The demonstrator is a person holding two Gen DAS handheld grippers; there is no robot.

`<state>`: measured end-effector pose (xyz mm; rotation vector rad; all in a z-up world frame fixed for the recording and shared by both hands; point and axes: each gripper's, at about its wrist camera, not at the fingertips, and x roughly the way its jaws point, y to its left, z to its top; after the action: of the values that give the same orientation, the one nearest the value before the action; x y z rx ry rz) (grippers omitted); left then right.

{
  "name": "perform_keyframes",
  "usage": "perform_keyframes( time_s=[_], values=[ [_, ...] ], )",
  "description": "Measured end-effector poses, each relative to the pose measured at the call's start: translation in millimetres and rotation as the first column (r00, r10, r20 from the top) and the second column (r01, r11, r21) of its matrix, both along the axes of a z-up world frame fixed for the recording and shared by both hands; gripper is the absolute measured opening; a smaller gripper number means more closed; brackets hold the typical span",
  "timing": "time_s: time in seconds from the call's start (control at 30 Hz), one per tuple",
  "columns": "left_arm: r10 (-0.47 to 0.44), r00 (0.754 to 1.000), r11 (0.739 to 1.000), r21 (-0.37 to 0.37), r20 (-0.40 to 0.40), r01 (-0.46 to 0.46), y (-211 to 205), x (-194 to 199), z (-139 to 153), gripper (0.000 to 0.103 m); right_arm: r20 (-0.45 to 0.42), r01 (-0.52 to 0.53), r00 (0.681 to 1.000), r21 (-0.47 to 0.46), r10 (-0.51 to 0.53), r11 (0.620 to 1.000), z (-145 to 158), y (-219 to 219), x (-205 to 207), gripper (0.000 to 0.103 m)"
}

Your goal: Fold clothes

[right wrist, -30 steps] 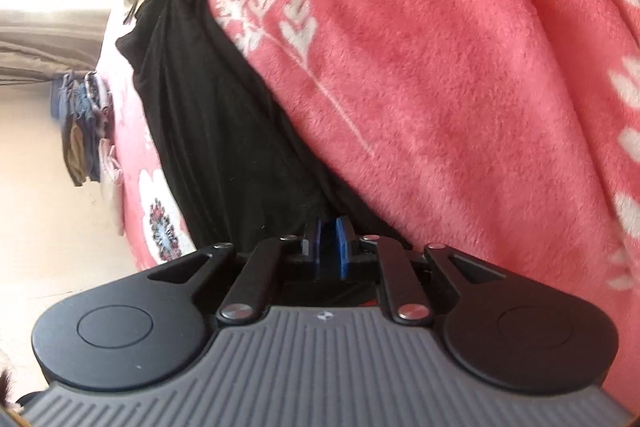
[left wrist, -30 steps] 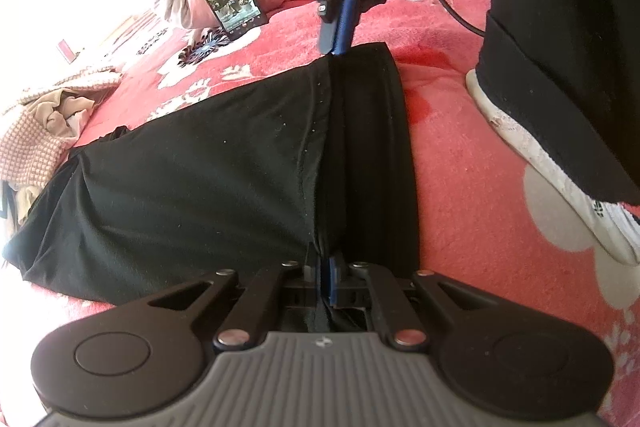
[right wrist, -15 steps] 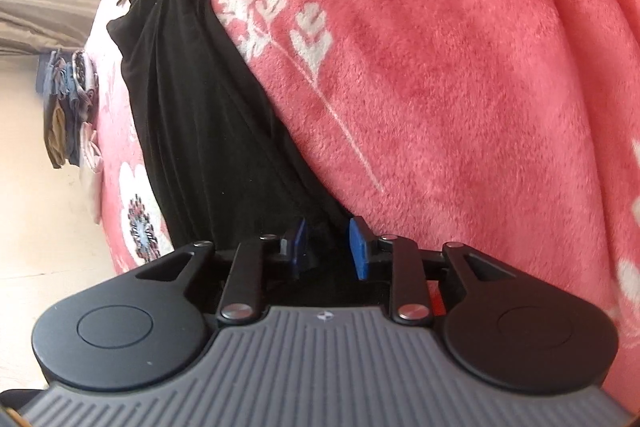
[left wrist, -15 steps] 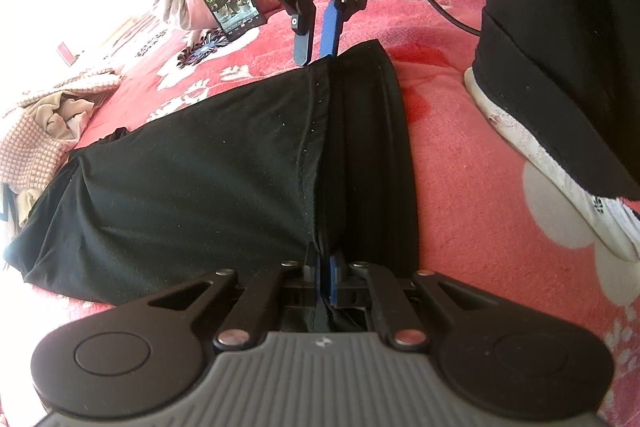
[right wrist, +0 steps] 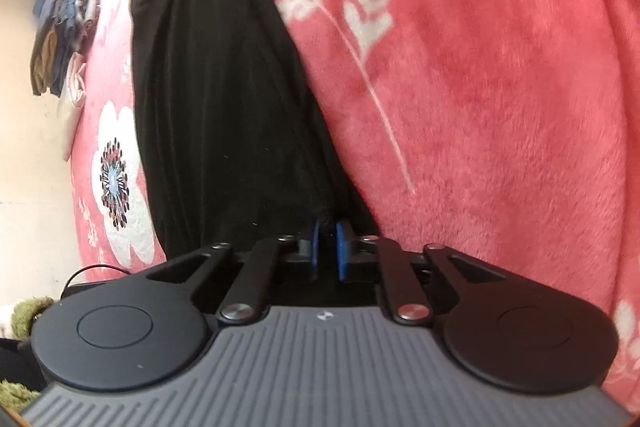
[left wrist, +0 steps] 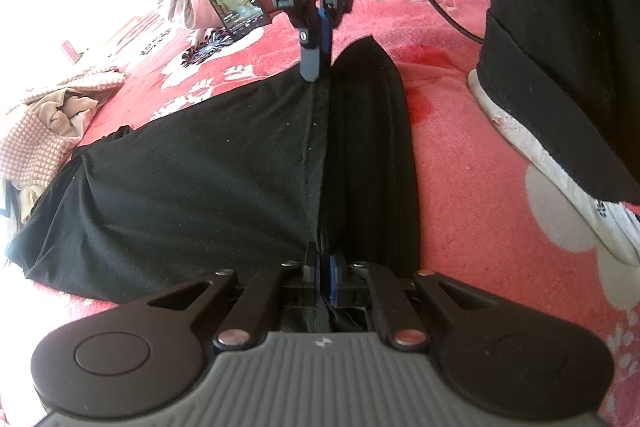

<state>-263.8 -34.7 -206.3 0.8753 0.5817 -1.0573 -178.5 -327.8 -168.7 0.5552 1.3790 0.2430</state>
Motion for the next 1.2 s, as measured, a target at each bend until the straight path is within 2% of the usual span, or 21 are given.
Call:
perform_keyframes(
  time_s=[0.13, 0.37, 0.53, 0.73, 0.83, 1.0, 1.1, 1.2],
  values=[
    [-0.008, 1.000, 0.999, -0.041, 0.021, 0.009, 4.6, -1.9, 7.6, 0.004, 0.077, -0.025, 0.997, -0.041, 0.028, 0.999, 23.7, 3.0, -8.5, 0.004],
    [-0.036, 0.999, 0.995, -0.089, 0.005, 0.037, 9.1, -4.4, 23.6, 0.004, 0.127, -0.051, 0.990, -0.106, 0.064, 0.993, 54.4, 1.1, -20.1, 0.004],
    [-0.060, 0.998, 0.994, -0.090, -0.034, 0.057, 7.6, -9.2, 23.2, 0.003, 0.080, -0.055, 0.995, -0.145, 0.068, 0.988, 43.6, -4.6, -29.0, 0.004],
    [-0.084, 0.994, 0.994, -0.070, -0.070, 0.079, 6.9, -10.8, 20.4, 0.003, 0.063, -0.079, 0.994, -0.161, 0.091, 0.984, 36.7, -1.8, -37.5, 0.004],
    [-0.107, 0.993, 0.994, -0.040, -0.054, 0.105, 2.2, -14.5, 11.7, 0.003, 0.062, -0.107, 0.991, -0.188, 0.121, 0.976, 32.5, 1.7, -38.9, 0.004],
    [-0.125, 0.992, 0.992, -0.002, -0.018, 0.125, -6.0, -19.3, -6.9, 0.004, 0.017, -0.143, 0.988, -0.232, 0.152, 0.962, 2.7, 1.8, -32.8, 0.004],
    [-0.120, 0.992, 0.993, -0.024, -0.024, 0.119, -3.6, -18.4, -4.1, 0.004, 0.004, -0.161, 0.986, -0.246, 0.167, 0.956, -4.1, 5.8, -32.2, 0.003],
    [-0.112, 0.992, 0.992, -0.057, -0.049, 0.110, -1.1, -14.2, 2.1, 0.004, 0.018, -0.174, 0.983, -0.268, 0.185, 0.948, 7.9, 9.5, -33.9, 0.004]
  ],
)
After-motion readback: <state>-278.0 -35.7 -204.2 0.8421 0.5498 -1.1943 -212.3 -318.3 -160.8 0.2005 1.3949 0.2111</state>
